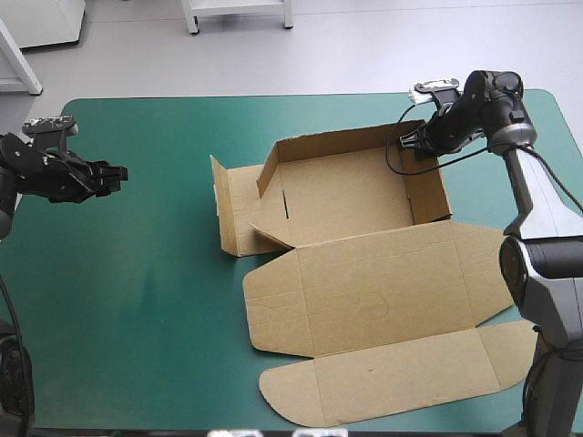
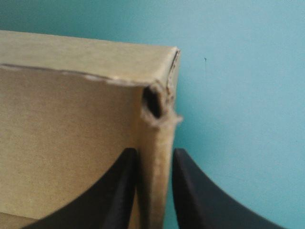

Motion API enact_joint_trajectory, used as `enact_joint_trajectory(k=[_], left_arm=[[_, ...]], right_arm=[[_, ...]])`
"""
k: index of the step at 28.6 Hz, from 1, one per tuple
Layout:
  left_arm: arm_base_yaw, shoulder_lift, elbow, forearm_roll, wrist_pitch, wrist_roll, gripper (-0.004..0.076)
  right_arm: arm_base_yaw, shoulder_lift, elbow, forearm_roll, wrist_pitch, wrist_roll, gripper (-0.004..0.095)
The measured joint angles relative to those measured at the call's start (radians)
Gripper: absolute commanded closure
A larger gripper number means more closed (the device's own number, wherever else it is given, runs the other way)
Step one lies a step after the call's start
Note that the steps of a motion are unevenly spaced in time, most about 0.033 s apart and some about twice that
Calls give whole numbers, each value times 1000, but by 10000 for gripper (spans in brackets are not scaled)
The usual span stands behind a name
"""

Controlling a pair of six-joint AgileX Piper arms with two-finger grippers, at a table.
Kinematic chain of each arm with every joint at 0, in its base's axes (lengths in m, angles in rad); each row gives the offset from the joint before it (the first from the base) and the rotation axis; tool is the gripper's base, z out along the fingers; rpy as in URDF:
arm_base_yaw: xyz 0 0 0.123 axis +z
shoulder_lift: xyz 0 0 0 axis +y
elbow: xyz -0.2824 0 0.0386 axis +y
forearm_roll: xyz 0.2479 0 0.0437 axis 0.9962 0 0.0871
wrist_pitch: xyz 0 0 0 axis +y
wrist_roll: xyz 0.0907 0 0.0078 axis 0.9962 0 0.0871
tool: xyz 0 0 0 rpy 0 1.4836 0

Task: Fold the box

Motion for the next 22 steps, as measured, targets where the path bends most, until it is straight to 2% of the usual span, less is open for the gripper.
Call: enact_joint_trajectory(k=[1, 3, 9, 16, 22], left_arm=[[-1, 0, 0, -1, 0, 3, 301], [-8, 0, 0, -6, 0, 14, 301], [-55, 0, 0, -27, 1, 46, 301], [-100, 0, 0, -29, 2, 46, 301], [-103, 0, 0, -29, 4, 46, 301]], right_arm=[[0, 0, -1, -5, -4, 0, 323], [0, 0, -17, -13, -4, -1, 300], [0, -21, -78, -51, 21, 8, 300], [0, -207, -65, -62, 25, 12, 300], [60, -350, 78, -217, 25, 62, 300]])
